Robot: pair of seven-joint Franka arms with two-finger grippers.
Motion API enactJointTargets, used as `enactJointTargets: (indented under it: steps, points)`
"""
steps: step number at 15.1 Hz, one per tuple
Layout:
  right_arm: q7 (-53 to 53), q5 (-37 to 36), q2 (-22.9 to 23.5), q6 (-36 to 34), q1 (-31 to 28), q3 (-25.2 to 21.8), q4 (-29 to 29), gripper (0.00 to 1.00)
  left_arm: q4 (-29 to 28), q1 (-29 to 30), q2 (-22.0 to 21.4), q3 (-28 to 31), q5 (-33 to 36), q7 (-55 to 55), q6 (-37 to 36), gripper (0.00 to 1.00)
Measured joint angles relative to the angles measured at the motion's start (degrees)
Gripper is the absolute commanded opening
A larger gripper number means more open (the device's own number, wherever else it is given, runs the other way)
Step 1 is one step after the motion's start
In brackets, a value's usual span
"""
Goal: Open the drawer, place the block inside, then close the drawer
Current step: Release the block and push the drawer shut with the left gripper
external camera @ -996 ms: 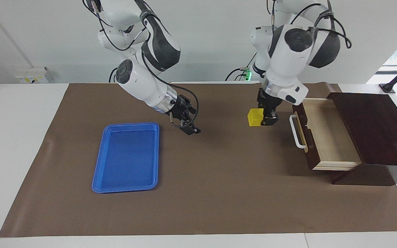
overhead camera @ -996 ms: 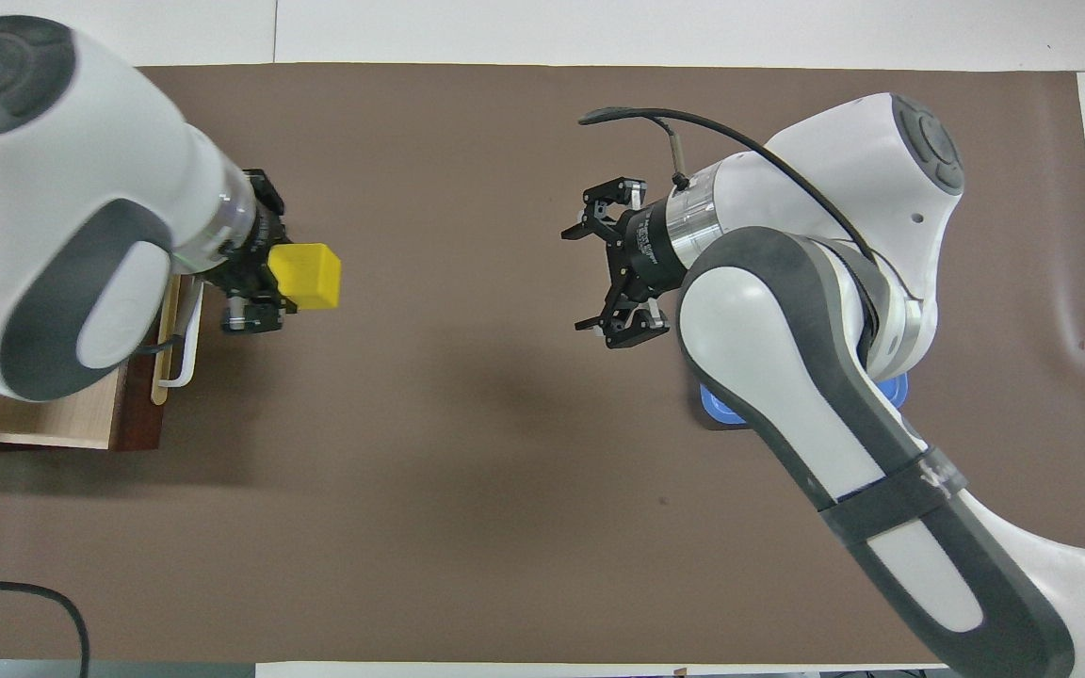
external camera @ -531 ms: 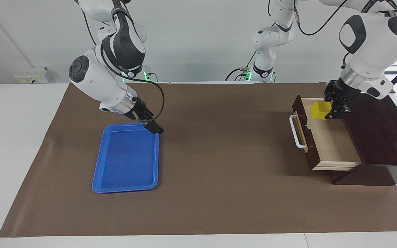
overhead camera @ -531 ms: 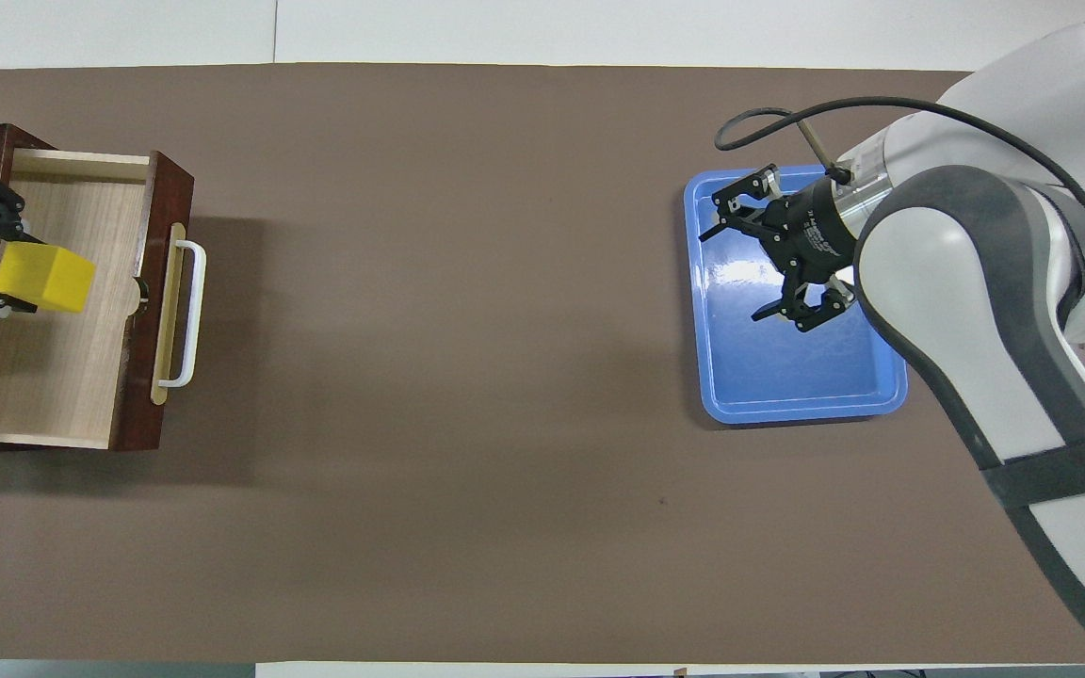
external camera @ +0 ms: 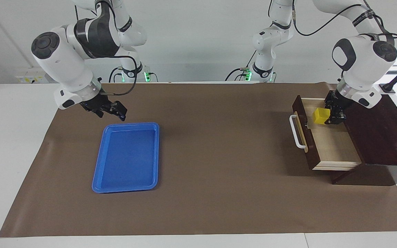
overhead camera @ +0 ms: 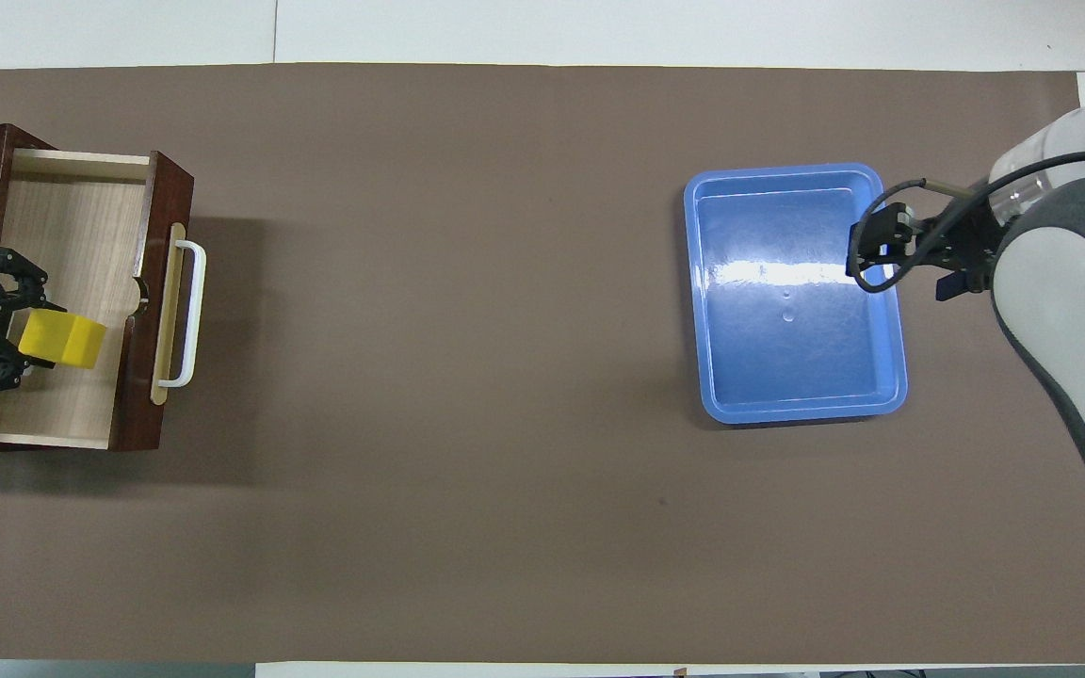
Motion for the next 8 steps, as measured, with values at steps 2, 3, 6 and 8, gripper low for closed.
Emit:
enactJointTargets:
  steps: [2, 3, 6, 8]
  points:
    - [-7.31, -2.45, -2.03, -0.40, -0.97, 0.02, 0.00, 1.00, -1.75, 0.19, -0.18, 0.01, 0.00, -0.05, 1.86, 0.00]
    - [-10.27, -2.94, -3.22, -0.96, -1.52, 0.00, 0.00, 1.00, -2.92, 0.18, -0.20, -0.05, 0.00, -0.27, 3.33, 0.00]
    - [-15.31, -3.26, -7.52, -5.17, -3.37, -0.03, 0.03, 1.00, -5.12, 0.18, -0.20, -0.28, 0.00, -0.56, 5.90, 1.00]
    - [-15.66, -3.86, -10.29, -7.87, -3.49, -0.26, 0.03, 1.00, -4.59, 0.18, -0.28, -0.36, -0.01, -0.64, 6.24, 1.00]
